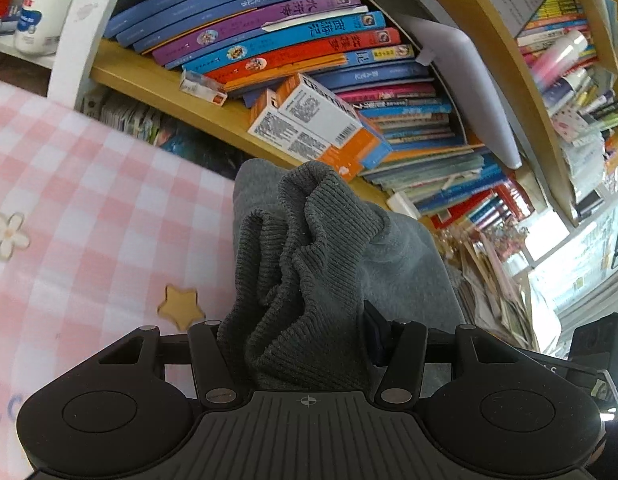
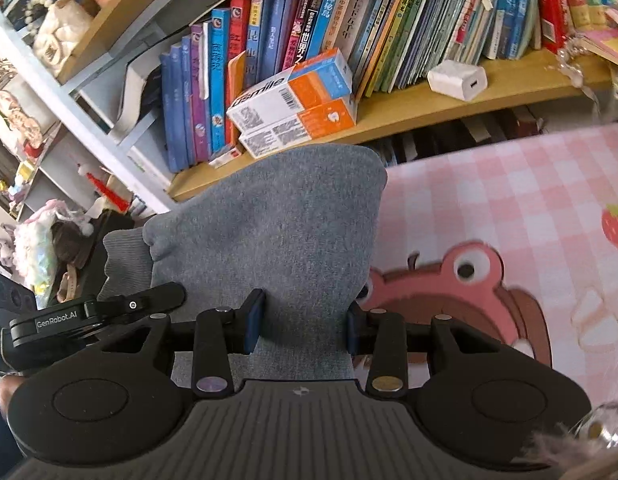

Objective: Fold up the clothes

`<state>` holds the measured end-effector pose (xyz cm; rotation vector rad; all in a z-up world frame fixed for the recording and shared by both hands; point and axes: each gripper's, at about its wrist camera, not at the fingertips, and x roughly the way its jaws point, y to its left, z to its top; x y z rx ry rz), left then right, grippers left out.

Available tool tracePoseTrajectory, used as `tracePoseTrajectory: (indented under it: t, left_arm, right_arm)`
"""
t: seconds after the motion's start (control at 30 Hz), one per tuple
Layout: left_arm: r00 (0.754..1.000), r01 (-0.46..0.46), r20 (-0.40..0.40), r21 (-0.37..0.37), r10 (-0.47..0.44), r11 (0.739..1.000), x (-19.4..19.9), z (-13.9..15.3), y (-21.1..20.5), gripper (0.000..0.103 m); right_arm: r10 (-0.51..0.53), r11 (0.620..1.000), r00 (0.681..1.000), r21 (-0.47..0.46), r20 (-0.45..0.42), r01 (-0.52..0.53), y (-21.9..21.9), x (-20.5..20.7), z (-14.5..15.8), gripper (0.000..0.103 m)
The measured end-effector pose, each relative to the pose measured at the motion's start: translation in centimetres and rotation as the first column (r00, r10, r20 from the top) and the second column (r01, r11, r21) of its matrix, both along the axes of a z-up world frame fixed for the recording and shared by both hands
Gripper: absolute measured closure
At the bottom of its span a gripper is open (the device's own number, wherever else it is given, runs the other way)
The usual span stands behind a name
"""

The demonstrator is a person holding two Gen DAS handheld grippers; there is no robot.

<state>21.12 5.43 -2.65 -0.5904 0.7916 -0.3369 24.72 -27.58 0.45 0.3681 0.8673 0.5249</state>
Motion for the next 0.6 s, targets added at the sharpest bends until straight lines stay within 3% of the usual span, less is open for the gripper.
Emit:
tracePoseTrajectory:
  t: [0.37,0.5,0.6]
  left_arm:
    - [0.999,-0.003,-0.043,0.017,0.004,1.000,3.0,-2.4,0.1,0.049]
    - [0.999,-0.013,-0.036,0.017,0.014,1.000,2.6,-2.9,0.0,0.044]
    - [0.999,-0.040,-0.036,0.021,0.040,0.999,2.3,-2.7,0.2,0.039]
  right_arm:
    - [-0.012,1.000,1.000,-0.017,-0.027,0.012,0.2,2.8,-2.6,0.062]
    - [-0.024,0.999,0.999,-0.026,-0.041,0.023,0.2,3.1,-3.6,0.051]
    - [-0.047,0.997,0.998,-0.059,-0.030,0.045,0.1,2.9,-3.4,0.035]
